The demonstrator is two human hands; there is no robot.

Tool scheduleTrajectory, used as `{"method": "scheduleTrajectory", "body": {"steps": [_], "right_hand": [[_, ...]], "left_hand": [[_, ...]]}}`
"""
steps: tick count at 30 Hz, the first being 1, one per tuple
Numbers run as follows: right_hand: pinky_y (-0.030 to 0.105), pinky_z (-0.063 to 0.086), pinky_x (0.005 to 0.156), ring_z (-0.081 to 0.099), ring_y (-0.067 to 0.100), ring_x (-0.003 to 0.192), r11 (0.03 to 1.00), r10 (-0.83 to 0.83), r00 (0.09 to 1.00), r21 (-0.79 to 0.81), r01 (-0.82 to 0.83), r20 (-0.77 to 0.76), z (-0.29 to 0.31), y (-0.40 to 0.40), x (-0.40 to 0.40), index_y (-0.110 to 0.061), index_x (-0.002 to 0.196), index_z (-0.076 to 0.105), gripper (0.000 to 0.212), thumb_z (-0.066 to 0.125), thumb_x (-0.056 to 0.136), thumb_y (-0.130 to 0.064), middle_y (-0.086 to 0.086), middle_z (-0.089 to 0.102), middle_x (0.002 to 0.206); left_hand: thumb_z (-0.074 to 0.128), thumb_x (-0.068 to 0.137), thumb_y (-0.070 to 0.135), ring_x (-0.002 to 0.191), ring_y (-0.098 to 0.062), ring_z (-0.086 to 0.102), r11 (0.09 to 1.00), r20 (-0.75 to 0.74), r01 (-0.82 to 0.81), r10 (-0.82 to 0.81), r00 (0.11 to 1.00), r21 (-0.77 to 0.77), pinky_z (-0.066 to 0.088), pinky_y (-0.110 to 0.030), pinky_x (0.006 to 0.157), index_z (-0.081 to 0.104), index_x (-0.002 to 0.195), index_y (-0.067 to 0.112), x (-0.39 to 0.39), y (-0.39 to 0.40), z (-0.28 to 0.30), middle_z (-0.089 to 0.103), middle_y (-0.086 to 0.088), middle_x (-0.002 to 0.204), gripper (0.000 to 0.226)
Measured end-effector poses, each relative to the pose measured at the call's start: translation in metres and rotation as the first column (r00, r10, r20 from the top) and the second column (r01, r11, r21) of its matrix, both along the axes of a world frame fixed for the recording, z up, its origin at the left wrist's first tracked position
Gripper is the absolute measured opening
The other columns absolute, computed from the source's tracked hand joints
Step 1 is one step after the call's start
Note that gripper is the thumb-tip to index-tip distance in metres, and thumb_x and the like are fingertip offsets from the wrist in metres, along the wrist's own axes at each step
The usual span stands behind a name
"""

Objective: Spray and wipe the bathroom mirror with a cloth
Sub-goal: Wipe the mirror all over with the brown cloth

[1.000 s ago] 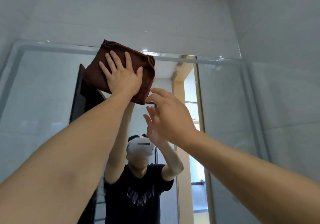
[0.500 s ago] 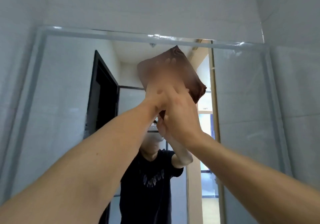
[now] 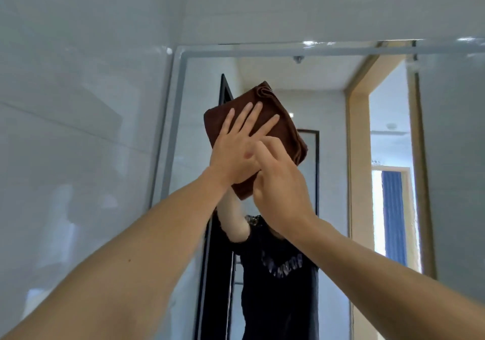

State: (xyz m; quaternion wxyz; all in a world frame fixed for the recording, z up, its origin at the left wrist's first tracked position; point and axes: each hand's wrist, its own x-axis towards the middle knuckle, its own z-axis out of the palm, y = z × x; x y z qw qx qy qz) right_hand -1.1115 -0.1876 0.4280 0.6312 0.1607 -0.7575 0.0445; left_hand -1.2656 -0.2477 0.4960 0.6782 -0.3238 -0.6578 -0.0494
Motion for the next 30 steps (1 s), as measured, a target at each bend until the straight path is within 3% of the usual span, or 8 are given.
{"method": "scheduleTrajectory", "body": {"steps": [4, 8, 12, 15, 17, 19, 27, 30], "right_hand": [[0.035, 0.053, 0.069, 0.058, 0.019, 0.088, 1.000, 0.019, 0.997, 0.012, -0.020, 0.073, -0.016, -0.017, -0.016, -0.012, 0.108, 0.060, 0.037, 0.049, 0.080, 0.007, -0.002, 0.055, 0.121], [0.023, 0.045, 0.072, 0.059, 0.014, 0.088, 0.995, 0.098, 0.990, -0.010, -0.098, 0.103, -0.030, -0.026, -0.019, -0.020, 0.113, 0.059, 0.038, 0.051, 0.082, 0.001, -0.006, 0.057, 0.122], [0.021, 0.047, 0.082, 0.060, 0.014, 0.105, 0.997, 0.074, 0.977, -0.052, -0.065, 0.199, -0.045, -0.024, -0.012, -0.017, 0.120, 0.062, 0.038, 0.056, 0.087, 0.000, -0.006, 0.056, 0.131], [0.017, 0.038, 0.076, 0.056, 0.000, 0.089, 0.996, 0.081, 0.962, -0.045, -0.072, 0.259, -0.059, -0.011, 0.002, -0.017, 0.112, 0.063, 0.029, 0.057, 0.087, -0.002, -0.008, 0.056, 0.131], [0.012, 0.032, 0.074, 0.051, -0.005, 0.084, 0.997, 0.079, 0.955, -0.046, -0.069, 0.287, -0.066, 0.006, 0.011, -0.018, 0.107, 0.062, 0.025, 0.056, 0.087, -0.003, -0.011, 0.055, 0.132], [0.008, 0.031, 0.081, 0.055, 0.003, 0.106, 0.997, 0.047, 0.949, -0.067, -0.028, 0.311, -0.069, 0.024, 0.020, -0.020, 0.109, 0.062, 0.027, 0.055, 0.090, -0.004, -0.013, 0.053, 0.137], [0.037, 0.046, 0.106, 0.053, 0.011, 0.129, 0.994, -0.001, 0.965, -0.104, 0.029, 0.263, -0.072, 0.075, 0.057, -0.025, 0.119, 0.065, 0.034, 0.048, 0.093, -0.012, -0.010, 0.054, 0.141], [0.025, 0.047, 0.102, 0.055, 0.006, 0.122, 0.993, 0.017, 0.968, -0.119, 0.013, 0.249, -0.072, 0.094, 0.077, -0.020, 0.122, 0.066, 0.035, 0.052, 0.093, -0.007, -0.011, 0.056, 0.138]], "left_hand": [[0.003, 0.095, 0.068, 0.155, -0.024, 0.006, 0.998, 0.071, -0.019, 0.015, 0.997, 0.063, 0.009, -0.052, 0.123, 0.015, 0.158, 0.036, -0.023, -0.049, -0.015, 0.011, -0.008, 0.167, 0.072], [0.022, 0.096, 0.069, 0.155, -0.025, 0.007, 0.994, 0.121, -0.038, 0.025, 0.992, 0.101, 0.011, -0.054, 0.122, 0.016, 0.158, 0.034, -0.042, -0.081, -0.030, 0.011, -0.008, 0.167, 0.072], [0.026, 0.096, 0.067, 0.155, -0.027, 0.007, 0.985, 0.159, -0.054, 0.028, 0.987, 0.162, 0.010, -0.054, 0.122, 0.016, 0.158, 0.032, -0.048, -0.092, -0.055, 0.011, -0.010, 0.167, 0.072], [0.022, 0.096, 0.067, 0.154, -0.030, 0.010, 0.963, 0.213, -0.070, 0.013, 0.977, 0.261, 0.010, -0.055, 0.122, 0.016, 0.158, 0.031, -0.047, -0.086, -0.077, 0.013, -0.013, 0.166, 0.072], [0.024, 0.097, 0.065, 0.153, -0.033, 0.013, 0.929, 0.252, -0.084, -0.010, 0.968, 0.360, 0.011, -0.056, 0.122, 0.018, 0.158, 0.028, -0.041, -0.071, -0.089, 0.015, -0.016, 0.165, 0.072], [0.025, 0.098, 0.062, 0.152, -0.035, 0.013, 0.882, 0.301, -0.096, -0.054, 0.952, 0.462, 0.012, -0.058, 0.121, 0.019, 0.158, 0.026, -0.028, -0.048, -0.097, 0.016, -0.019, 0.164, 0.070], [0.023, 0.099, 0.060, 0.152, -0.038, 0.011, 0.801, 0.397, -0.098, -0.183, 0.899, 0.591, 0.011, -0.061, 0.119, 0.018, 0.158, 0.020, 0.044, 0.061, -0.107, 0.016, -0.023, 0.163, 0.072], [0.024, 0.099, 0.060, 0.153, -0.039, 0.009, 0.813, 0.366, -0.045, -0.211, 0.907, 0.580, 0.011, -0.061, 0.120, 0.018, 0.159, 0.020, 0.073, 0.108, -0.108, 0.014, -0.024, 0.163, 0.072]]}}
